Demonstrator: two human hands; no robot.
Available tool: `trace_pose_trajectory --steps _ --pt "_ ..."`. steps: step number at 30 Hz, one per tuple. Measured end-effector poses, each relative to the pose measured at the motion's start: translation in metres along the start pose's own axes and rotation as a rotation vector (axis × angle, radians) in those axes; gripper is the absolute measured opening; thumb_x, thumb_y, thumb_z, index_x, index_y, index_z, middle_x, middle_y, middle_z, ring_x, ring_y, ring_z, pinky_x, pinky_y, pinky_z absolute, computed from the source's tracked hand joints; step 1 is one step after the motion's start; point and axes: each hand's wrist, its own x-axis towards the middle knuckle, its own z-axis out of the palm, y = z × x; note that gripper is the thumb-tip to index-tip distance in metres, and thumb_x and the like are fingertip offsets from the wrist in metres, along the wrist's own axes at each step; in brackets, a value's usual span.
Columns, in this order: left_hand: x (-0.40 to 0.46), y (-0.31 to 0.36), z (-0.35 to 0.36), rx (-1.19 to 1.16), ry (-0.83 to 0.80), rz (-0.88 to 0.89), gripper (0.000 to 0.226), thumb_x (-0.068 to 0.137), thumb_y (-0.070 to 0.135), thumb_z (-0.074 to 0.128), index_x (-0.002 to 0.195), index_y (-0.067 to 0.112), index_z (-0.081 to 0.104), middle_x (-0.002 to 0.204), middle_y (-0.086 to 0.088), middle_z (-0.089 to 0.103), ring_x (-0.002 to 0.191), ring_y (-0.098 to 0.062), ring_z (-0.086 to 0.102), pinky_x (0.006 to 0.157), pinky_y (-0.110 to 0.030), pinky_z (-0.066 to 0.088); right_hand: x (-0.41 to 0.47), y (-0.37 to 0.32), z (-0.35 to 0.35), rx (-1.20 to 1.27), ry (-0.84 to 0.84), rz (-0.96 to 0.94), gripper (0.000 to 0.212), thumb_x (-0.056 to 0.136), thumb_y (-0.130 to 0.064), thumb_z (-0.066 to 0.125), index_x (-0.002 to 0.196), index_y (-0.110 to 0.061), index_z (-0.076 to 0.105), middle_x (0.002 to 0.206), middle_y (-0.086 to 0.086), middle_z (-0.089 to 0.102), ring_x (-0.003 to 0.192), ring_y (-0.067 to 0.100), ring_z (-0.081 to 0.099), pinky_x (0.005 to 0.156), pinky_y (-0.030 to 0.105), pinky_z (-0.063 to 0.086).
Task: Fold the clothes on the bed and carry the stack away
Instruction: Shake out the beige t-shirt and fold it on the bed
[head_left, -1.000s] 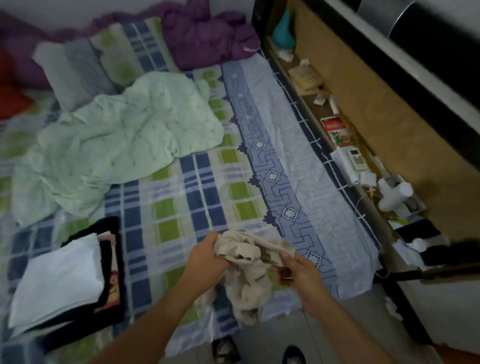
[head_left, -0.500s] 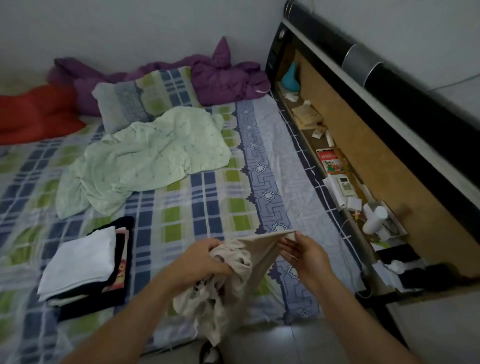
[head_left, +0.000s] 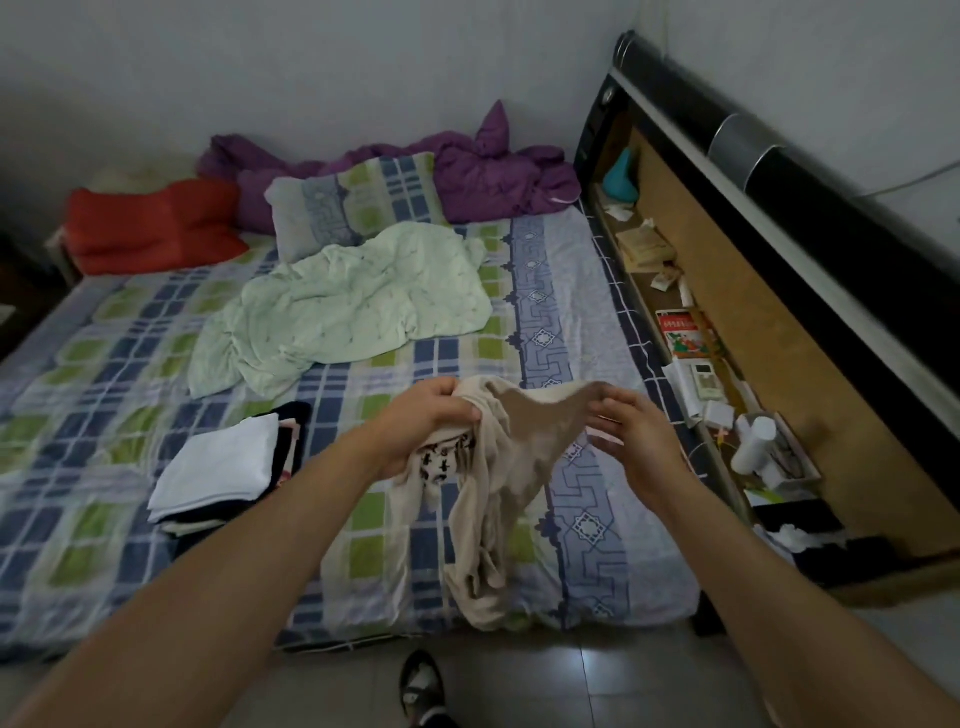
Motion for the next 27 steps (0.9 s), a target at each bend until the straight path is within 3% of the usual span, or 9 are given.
trace_pose_trajectory --steps 4,7,11,14,18,21,23,25,27 --pt "-0.001 0.031 0.025 -0.068 0.051 0.013 0.031 0.090 0.000 0.063 0.120 -0.008 0.060 0.102 -0.031 0.070 0.088 -0.039 0.069 0.080 -0.047 0.056 -0.029 -0.008 0.028 -0.321 -0.381 -0.243 0.043 0.092 -0.029 0.074 0.132 -0.022 0.060 0.124 0.002 0.068 0.115 0.017 0.066 0.088 0.027 0.058" --pt "-0.003 0.054 0.041 -0.141 0.057 0.039 0.012 0.091 -0.001 0.062 0.102 -0.001 0.064 0.089 -0.026 0.068 0.075 -0.034 0.070 0.068 -0.040 0.059 -0.037 -0.009 0.049 -0.548 -0.540 -0.290 0.048 0.081 -0.040 0.083 0.124 -0.032 0.064 0.113 -0.010 0.073 0.103 0.006 0.070 0.087 0.026 0.059" --pt "-0.008 0.078 0.040 -0.316 0.121 0.019 0.006 0.092 0.007 0.062 0.087 0.004 0.064 0.079 -0.018 0.067 0.067 -0.031 0.068 0.068 -0.037 0.059 -0.022 -0.002 0.050 -0.696 -0.464 -0.246 0.016 0.086 -0.028 0.076 0.098 -0.039 0.072 0.095 -0.016 0.077 0.089 0.002 0.072 0.083 0.033 0.059" --pt "-0.011 0.089 0.026 -0.419 0.134 0.033 0.011 0.092 0.011 0.062 0.082 0.008 0.065 0.081 -0.017 0.066 0.073 -0.032 0.065 0.085 -0.045 0.055 -0.016 0.008 0.035 -0.770 -0.486 -0.180 0.005 0.096 -0.032 0.069 0.096 -0.035 0.073 0.092 -0.013 0.077 0.089 0.008 0.072 0.082 0.032 0.058" --pt "-0.016 0.091 0.005 -0.454 0.153 0.040 0.008 0.092 0.012 0.062 0.093 0.004 0.064 0.091 -0.020 0.064 0.080 -0.034 0.064 0.091 -0.048 0.051 -0.010 0.011 0.019 -0.812 -0.384 -0.254 0.025 0.103 -0.033 0.060 0.079 -0.030 0.069 0.066 -0.014 0.067 0.066 0.008 0.059 0.062 0.027 0.043" --pt "-0.016 0.087 -0.007 -0.519 0.178 0.034 0.024 0.094 0.015 0.062 0.114 0.002 0.059 0.105 -0.025 0.062 0.095 -0.039 0.063 0.101 -0.053 0.049 -0.003 0.003 0.012 -0.764 -0.238 -0.313 0.024 0.104 -0.028 0.057 0.087 -0.017 0.071 0.076 0.004 0.066 0.069 0.016 0.057 0.062 0.030 0.041" --pt "-0.016 0.086 -0.017 -0.545 0.222 0.043 0.030 0.096 0.017 0.061 0.121 0.002 0.057 0.113 -0.024 0.060 0.102 -0.038 0.062 0.110 -0.054 0.044 0.003 -0.006 0.007 -0.725 -0.123 -0.351 0.024 0.105 -0.027 0.054 0.091 -0.018 0.071 0.078 0.002 0.065 0.070 0.016 0.057 0.059 0.028 0.040" --pt "-0.014 0.085 -0.030 -0.538 0.304 0.048 0.028 0.097 0.017 0.062 0.120 0.000 0.060 0.105 -0.020 0.066 0.091 -0.033 0.068 0.104 -0.051 0.051 0.008 -0.018 0.000 -0.695 -0.027 -0.389 0.025 0.106 -0.026 0.050 0.096 -0.021 0.072 0.083 -0.002 0.067 0.077 0.013 0.059 0.061 0.026 0.039" --pt "-0.014 0.083 -0.040 -0.515 0.374 0.043 0.022 0.098 0.016 0.064 0.112 -0.001 0.064 0.090 -0.017 0.073 0.077 -0.030 0.073 0.080 -0.045 0.063 0.013 -0.027 -0.005 -0.657 0.023 -0.403 0.026 0.106 -0.026 0.049 0.095 -0.023 0.072 0.083 -0.005 0.066 0.078 0.010 0.059 0.062 0.026 0.037"
